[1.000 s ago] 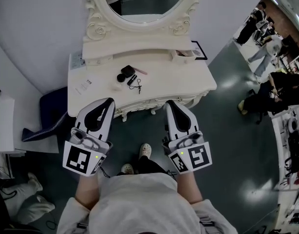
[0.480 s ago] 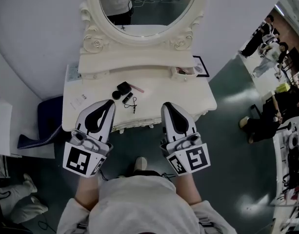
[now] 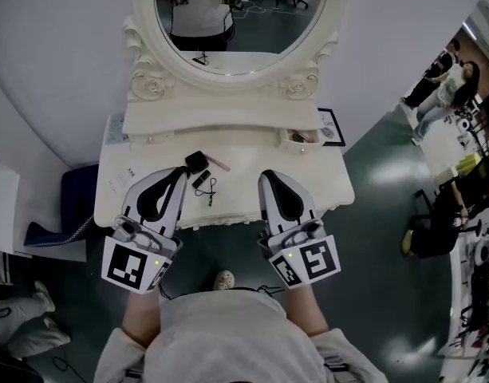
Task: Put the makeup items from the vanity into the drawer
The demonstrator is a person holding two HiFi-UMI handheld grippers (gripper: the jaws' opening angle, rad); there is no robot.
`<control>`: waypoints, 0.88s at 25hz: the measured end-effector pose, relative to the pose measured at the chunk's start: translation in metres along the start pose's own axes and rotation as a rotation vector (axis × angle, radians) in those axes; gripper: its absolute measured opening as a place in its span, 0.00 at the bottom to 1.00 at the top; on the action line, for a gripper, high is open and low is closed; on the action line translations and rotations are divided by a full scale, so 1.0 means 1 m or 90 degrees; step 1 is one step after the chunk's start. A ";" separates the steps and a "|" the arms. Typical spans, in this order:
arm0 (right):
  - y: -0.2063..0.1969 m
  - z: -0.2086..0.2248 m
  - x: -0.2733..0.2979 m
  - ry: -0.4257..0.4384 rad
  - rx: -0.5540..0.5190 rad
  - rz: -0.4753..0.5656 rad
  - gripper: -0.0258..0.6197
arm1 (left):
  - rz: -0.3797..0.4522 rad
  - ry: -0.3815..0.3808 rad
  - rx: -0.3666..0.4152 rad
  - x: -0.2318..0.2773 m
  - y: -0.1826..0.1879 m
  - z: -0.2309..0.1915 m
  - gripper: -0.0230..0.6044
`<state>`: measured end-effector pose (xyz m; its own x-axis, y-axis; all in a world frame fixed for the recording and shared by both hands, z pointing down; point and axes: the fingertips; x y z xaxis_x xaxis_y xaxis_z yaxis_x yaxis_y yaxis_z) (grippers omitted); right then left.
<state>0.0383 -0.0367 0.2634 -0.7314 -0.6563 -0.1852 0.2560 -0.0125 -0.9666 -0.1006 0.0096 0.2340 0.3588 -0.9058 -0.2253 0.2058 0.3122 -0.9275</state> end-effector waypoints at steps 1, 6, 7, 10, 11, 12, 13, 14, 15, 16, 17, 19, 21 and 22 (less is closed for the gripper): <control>0.000 0.005 0.002 0.004 0.001 -0.002 0.08 | 0.003 0.005 0.001 0.005 0.001 0.001 0.06; -0.006 0.022 0.007 0.025 0.010 -0.016 0.08 | -0.008 0.022 0.006 0.019 -0.004 0.008 0.06; -0.007 0.025 0.007 0.027 0.012 -0.018 0.08 | -0.010 0.023 0.005 0.020 -0.006 0.009 0.06; -0.010 0.031 0.010 0.029 0.019 -0.022 0.08 | -0.017 0.022 0.003 0.025 -0.010 0.012 0.06; -0.012 0.033 0.011 0.029 0.022 -0.023 0.08 | -0.018 0.023 0.003 0.026 -0.010 0.012 0.06; -0.013 0.034 0.012 0.030 0.025 -0.025 0.08 | -0.017 0.023 0.003 0.027 -0.010 0.011 0.06; -0.015 0.035 0.013 0.029 0.027 -0.028 0.08 | -0.018 0.023 0.003 0.029 -0.010 0.010 0.06; -0.016 0.036 0.015 0.028 0.030 -0.030 0.08 | -0.020 0.022 0.005 0.029 -0.011 0.009 0.06; -0.018 0.037 0.017 0.027 0.032 -0.033 0.08 | -0.026 0.018 0.007 0.030 -0.014 0.008 0.06; -0.020 0.037 0.020 0.026 0.032 -0.035 0.08 | -0.034 0.012 0.010 0.030 -0.018 0.007 0.06; -0.022 0.037 0.023 0.024 0.032 -0.037 0.08 | -0.038 0.009 0.010 0.030 -0.022 0.005 0.06; -0.026 0.037 0.029 0.019 0.030 -0.044 0.08 | -0.031 0.008 0.005 0.034 -0.024 -0.001 0.06; -0.032 0.037 0.036 0.013 0.028 -0.055 0.08 | -0.053 -0.013 0.014 0.035 -0.035 -0.003 0.06; -0.035 0.038 0.039 0.010 0.029 -0.062 0.08 | -0.066 -0.026 0.022 0.036 -0.040 -0.004 0.06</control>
<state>0.0248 -0.0901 0.2966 -0.7636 -0.6388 -0.0940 0.2114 -0.1098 -0.9712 -0.1001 -0.0367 0.2621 0.3705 -0.9215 -0.1162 0.2749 0.2283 -0.9340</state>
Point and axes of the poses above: the fingertips, and each gripper's own axes: x forward along the fingers, z to its right, y out of its top, and after that the axes turned 10 degrees about x, right-handed
